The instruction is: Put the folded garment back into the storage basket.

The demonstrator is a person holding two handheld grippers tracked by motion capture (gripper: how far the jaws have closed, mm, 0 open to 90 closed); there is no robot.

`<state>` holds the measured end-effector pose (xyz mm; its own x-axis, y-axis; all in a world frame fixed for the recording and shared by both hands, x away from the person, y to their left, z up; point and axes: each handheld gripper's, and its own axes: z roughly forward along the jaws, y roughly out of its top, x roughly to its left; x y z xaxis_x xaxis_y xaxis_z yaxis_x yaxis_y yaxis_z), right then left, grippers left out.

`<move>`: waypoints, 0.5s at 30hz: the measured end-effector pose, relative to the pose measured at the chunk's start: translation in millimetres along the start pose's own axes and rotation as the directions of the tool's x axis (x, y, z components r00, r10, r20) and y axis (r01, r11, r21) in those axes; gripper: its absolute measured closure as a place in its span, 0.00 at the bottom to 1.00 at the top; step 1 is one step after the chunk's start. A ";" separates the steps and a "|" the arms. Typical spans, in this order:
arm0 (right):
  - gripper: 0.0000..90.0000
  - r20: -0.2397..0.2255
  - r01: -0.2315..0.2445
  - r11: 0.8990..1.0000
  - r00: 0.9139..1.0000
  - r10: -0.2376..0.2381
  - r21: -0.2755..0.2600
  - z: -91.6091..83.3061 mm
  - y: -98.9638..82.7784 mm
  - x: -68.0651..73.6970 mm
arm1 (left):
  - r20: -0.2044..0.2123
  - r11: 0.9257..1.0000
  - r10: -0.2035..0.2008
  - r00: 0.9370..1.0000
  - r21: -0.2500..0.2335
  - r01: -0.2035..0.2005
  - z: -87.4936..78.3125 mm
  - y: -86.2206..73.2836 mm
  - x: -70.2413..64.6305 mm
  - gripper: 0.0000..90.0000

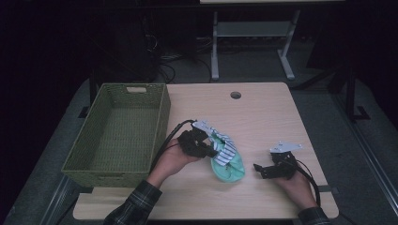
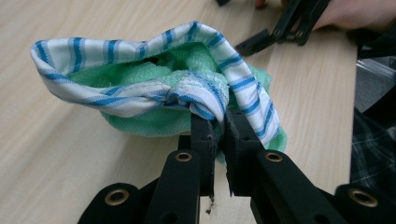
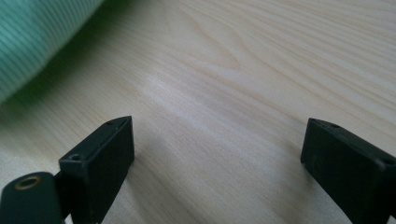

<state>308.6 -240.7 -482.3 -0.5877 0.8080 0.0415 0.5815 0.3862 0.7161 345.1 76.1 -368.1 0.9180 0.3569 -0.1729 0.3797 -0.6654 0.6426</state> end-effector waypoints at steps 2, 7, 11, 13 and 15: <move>0.10 0.000 0.000 1.000 1.000 0.000 0.000 0.0 0.0 0.0 | -0.005 1.000 0.005 1.000 -0.006 -0.005 -6.4 4.3 -0.5 0.92; 0.10 0.001 -0.001 1.000 1.000 0.001 0.000 -0.2 -0.1 0.3 | -0.008 1.000 0.018 1.000 -0.025 -0.018 -22.1 13.4 0.4 0.92; 0.10 0.001 -0.001 1.000 1.000 0.001 0.000 -0.2 -0.1 0.2 | -0.012 0.999 0.023 1.000 -0.035 -0.023 -33.7 19.8 1.8 0.92; 0.10 0.001 -0.001 1.000 1.000 0.001 0.000 -0.2 -0.1 0.2 | -0.016 0.999 0.027 0.999 -0.040 -0.028 -39.3 22.3 2.2 0.92; 0.10 0.001 -0.001 1.000 1.000 0.001 0.001 -0.2 -0.1 0.2 | -0.019 0.999 0.029 0.999 -0.045 -0.030 -45.2 24.6 3.2 0.92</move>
<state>308.3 -240.7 -482.3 -0.5868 0.8086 0.0417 0.5823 0.3857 0.7156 352.3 90.4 -319.1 0.9264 0.3498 -0.1394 0.3463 -0.6458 0.6804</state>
